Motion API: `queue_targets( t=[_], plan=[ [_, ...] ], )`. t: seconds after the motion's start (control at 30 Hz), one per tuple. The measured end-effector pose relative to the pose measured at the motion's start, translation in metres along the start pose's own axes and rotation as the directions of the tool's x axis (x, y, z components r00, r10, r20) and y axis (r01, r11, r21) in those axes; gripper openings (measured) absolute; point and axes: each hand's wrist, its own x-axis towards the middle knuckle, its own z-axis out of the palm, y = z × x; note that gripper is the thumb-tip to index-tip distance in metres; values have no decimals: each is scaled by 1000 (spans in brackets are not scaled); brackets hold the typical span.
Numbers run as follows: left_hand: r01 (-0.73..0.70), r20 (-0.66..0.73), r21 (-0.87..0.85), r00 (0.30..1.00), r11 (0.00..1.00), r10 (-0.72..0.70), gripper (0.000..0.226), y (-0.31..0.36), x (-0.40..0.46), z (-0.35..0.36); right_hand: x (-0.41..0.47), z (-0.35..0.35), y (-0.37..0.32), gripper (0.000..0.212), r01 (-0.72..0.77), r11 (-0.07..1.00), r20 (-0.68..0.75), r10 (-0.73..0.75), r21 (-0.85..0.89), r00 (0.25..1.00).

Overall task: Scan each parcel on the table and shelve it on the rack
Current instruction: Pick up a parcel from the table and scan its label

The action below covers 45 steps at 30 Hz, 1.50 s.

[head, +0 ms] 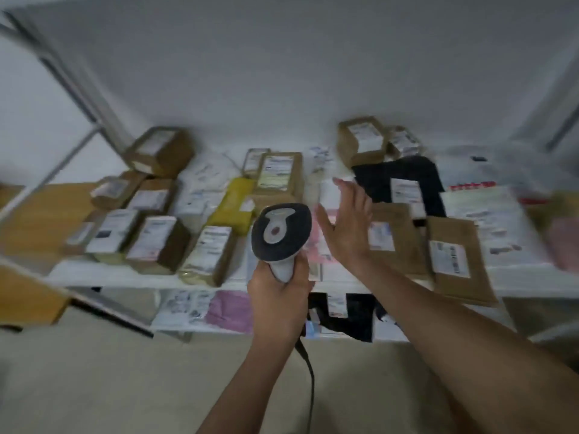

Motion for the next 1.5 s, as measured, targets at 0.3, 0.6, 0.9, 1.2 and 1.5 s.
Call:
queue_targets(
  t=[0.3,0.6,0.9,1.2,1.5],
  plan=[
    [77,-366,-26,927,997,-81,24,-58,75,-310,-102,245,-284,41,359,870,256,-452,337,855],
    [125,-631,-48,766,991,-127,35,-98,131,-571,-171,406,-509,43,324,830,502,-539,455,676],
    [155,-682,-88,711,984,-173,35,-152,236,-706,-144,594,-617,34,109,942,667,-304,318,680],
    [244,-539,-107,801,964,-263,39,-201,469,-811,-14,820,-612,54,-553,805,483,580,-216,656],
    [302,-323,-93,892,949,-316,33,-261,629,-850,106,906,-514,60,-530,745,360,663,-406,657]
  ],
)
